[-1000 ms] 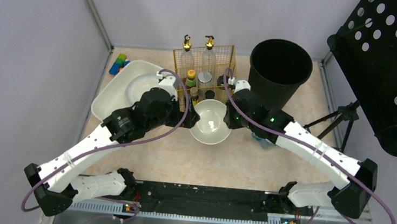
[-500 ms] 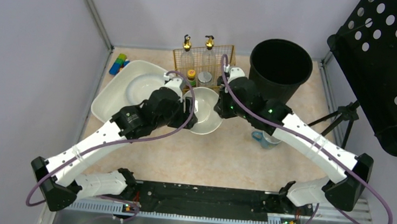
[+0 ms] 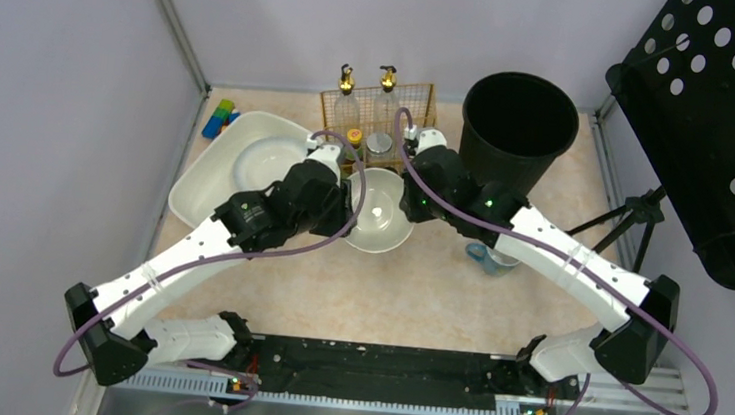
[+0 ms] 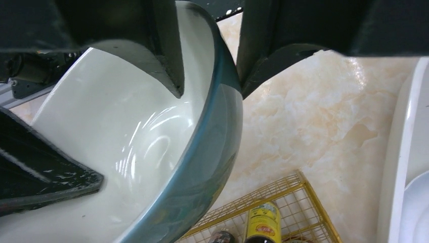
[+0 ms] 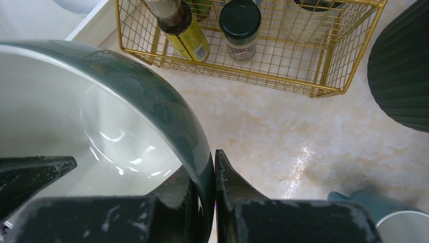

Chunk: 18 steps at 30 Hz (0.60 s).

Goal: Clear the kitchen counter

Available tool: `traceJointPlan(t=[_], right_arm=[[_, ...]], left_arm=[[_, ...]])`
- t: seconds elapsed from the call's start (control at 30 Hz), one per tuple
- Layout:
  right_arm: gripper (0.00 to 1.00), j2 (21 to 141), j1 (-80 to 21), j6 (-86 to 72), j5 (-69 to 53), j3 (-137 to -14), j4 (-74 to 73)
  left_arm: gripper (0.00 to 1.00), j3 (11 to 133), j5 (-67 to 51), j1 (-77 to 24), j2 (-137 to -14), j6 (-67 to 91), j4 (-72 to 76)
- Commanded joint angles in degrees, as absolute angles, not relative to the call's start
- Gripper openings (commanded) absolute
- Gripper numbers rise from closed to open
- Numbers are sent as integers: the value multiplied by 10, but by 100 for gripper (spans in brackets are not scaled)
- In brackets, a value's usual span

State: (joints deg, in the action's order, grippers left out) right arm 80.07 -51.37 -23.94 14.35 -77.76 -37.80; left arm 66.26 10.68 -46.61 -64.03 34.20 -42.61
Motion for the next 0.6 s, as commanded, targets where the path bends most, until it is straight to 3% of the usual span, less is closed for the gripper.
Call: traceJointPlan(t=[0.0, 0.07, 0.17, 0.2, 0.4, 0.57], right_arm=[[0, 785, -523, -252, 146, -810, -297], [0, 784, -523, -254, 141, -807, -295], [0, 780, -526, -259, 127, -798, -286], [0, 778, -526, -261, 124, -795, -283], [0, 759, -533, -268, 94, -769, -260], [28, 741, -533, -271, 72, -740, -241]], left_arm=[[37, 689, 104, -469, -648, 340, -412], [20, 690, 100, -469, -653, 340, -412], [12, 690, 101, -468, -658, 339, -414], [2, 688, 102, -469, -659, 339, -415], [0, 677, 118, -469, -653, 339, -411], [0, 675, 129, -468, -632, 343, -425]])
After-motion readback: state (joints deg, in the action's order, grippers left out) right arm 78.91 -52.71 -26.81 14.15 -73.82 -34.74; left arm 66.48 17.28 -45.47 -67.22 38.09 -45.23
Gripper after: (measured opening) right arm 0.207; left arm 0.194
